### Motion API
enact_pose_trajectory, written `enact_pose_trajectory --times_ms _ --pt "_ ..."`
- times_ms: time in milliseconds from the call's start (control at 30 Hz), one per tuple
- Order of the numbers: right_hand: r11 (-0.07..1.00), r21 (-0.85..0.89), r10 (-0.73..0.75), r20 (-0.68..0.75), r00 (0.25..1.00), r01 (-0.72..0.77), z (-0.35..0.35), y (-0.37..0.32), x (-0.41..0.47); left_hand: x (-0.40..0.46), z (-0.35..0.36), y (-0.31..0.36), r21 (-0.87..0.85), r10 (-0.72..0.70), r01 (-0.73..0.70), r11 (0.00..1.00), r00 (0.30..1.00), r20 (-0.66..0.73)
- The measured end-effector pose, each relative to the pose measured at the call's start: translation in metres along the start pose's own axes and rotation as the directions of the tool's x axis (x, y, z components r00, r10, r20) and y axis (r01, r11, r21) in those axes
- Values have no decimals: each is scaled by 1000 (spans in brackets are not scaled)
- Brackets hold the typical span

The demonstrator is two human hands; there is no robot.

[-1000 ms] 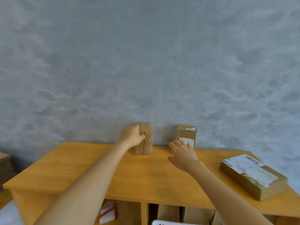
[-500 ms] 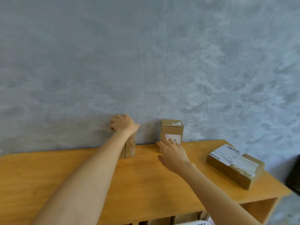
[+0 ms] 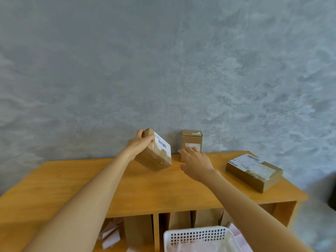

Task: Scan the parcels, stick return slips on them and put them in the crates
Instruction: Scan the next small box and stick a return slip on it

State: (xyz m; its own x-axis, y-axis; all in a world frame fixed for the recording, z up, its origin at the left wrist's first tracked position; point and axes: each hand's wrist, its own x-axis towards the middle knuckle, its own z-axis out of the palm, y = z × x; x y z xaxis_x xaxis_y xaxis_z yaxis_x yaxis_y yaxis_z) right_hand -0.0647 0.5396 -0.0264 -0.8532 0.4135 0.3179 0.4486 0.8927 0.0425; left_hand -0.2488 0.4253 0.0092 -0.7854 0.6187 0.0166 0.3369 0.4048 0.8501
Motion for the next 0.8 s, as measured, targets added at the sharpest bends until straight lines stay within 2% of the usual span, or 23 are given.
enact_pose_trajectory --times_ms 233,500,800 --pt "999 29 19 3 1000 -19 -25 28 -86 -122 27 11 -154 34 -38 987 999 -30" --pt "992 96 78 88 993 -87 -18 77 -205 -247 91 6 -251 55 -66 966 997 -51" --pt "970 90 201 233 951 -227 52 96 -323 -315 181 -81 -214 -19 49 976 990 143"
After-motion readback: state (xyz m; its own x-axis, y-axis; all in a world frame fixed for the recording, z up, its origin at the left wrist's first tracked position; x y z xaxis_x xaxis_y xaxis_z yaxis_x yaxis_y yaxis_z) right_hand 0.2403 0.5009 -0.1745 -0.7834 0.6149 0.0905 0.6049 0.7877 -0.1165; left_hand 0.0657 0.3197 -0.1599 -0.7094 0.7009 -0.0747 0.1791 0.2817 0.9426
